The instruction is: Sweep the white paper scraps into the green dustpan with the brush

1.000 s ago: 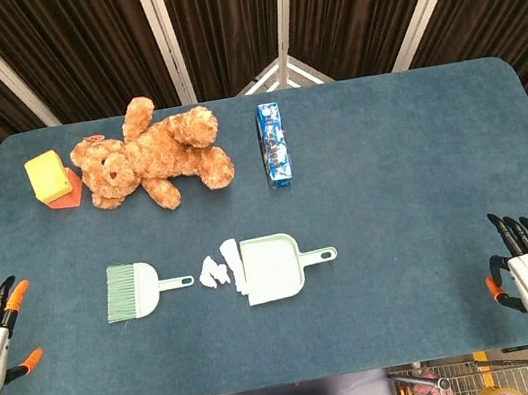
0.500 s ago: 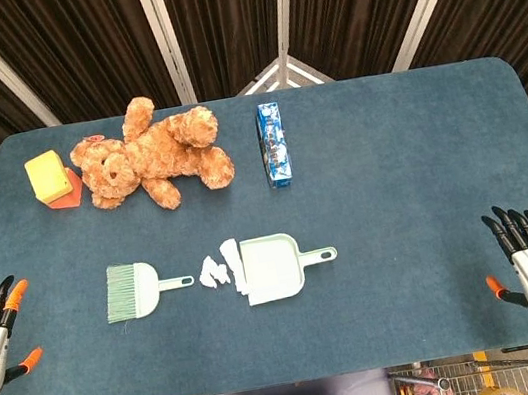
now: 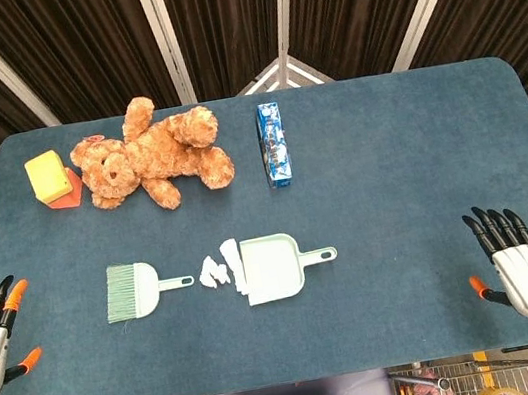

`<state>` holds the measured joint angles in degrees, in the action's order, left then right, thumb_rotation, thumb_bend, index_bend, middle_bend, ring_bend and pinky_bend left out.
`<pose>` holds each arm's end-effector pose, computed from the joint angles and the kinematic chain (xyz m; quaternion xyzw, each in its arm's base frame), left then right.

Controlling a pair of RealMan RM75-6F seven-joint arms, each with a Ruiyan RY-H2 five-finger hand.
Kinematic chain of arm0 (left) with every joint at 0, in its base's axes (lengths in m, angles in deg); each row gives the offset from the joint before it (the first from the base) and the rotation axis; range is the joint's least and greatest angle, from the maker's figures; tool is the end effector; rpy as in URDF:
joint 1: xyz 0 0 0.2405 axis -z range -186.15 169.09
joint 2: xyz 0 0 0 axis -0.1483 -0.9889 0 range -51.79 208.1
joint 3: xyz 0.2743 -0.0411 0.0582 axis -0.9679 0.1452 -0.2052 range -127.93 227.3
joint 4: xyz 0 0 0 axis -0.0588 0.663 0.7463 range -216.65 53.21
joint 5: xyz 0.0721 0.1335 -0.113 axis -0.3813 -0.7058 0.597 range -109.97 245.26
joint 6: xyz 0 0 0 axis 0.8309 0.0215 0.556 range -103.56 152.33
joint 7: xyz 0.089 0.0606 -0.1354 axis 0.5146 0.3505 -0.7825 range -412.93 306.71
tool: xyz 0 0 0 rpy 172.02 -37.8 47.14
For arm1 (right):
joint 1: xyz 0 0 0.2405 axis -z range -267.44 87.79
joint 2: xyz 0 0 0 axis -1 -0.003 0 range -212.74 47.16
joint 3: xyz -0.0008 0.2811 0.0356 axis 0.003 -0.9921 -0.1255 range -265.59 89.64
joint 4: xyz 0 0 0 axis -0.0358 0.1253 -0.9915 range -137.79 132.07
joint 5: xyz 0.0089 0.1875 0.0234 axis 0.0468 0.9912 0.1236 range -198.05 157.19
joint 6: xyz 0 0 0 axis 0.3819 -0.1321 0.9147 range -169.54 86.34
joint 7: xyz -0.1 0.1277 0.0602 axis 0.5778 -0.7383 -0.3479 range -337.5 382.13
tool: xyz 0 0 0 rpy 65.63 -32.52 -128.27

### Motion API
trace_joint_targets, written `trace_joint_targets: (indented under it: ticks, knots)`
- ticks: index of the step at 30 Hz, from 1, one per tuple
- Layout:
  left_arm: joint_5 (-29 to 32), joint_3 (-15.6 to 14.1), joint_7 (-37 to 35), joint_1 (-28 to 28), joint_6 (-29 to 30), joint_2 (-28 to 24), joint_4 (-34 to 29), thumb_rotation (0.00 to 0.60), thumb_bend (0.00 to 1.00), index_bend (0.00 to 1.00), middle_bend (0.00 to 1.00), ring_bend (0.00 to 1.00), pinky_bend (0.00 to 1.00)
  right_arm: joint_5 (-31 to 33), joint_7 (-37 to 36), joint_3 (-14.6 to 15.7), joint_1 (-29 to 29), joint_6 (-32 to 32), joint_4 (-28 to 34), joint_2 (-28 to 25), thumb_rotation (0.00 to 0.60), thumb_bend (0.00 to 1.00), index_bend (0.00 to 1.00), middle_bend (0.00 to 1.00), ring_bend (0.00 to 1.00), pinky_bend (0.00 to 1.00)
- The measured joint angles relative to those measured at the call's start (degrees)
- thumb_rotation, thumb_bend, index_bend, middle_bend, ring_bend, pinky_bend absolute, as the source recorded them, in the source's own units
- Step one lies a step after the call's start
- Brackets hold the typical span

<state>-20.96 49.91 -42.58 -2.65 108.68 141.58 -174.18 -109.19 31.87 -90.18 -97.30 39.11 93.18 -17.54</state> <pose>-0.3219 0.2069 0.1812 -0.6571 -0.3270 -0.3275 0.5950 -0.3015 -0.2199 0.1609 0.6538 -0.3581 0.3625 0.5593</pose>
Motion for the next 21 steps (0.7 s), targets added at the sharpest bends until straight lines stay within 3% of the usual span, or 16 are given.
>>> trace_joint_targets:
  ticks: [2, 5, 13, 21]
  knots:
    - [0.1, 0.0, 0.3, 0.0, -0.1, 0.0, -0.1, 0.600, 0.00, 0.00, 0.00, 0.00, 0.00, 0.8, 1.2, -0.7, -1.1, -1.4, 0.0, 0.8, 0.600, 0.30, 0.21, 0.45, 0.44, 0.43]
    - [0.0, 0.1, 0.8, 0.1, 0.0, 0.1, -0.3, 0.600, 0.00, 0.00, 0.00, 0.00, 0.00, 2.3, 2.0, -2.2, -2.7, -2.9, 0.0, 2.6, 0.600, 0.30, 0.25, 0.53, 0.52, 0.53]
    - [-0.4, 0.0, 1.6, 0.1, 0.2, 0.5, -0.1, 0.600, 0.00, 0.00, 0.00, 0.00, 0.00, 6.3, 8.2, -5.0, -7.7, -7.9, 0.6, 8.9, 0.600, 0.30, 0.25, 0.66, 0.65, 0.65]
    - [-0.4, 0.2, 1.8, 0.2, 0.3, 0.6, -0.1, 0.600, 0.00, 0.00, 0.00, 0.00, 0.00, 10.8, 16.1, -6.4, -12.2, -12.0, 0.1, 16.8, 0.600, 0.31, 0.34, 0.75, 0.73, 0.72]
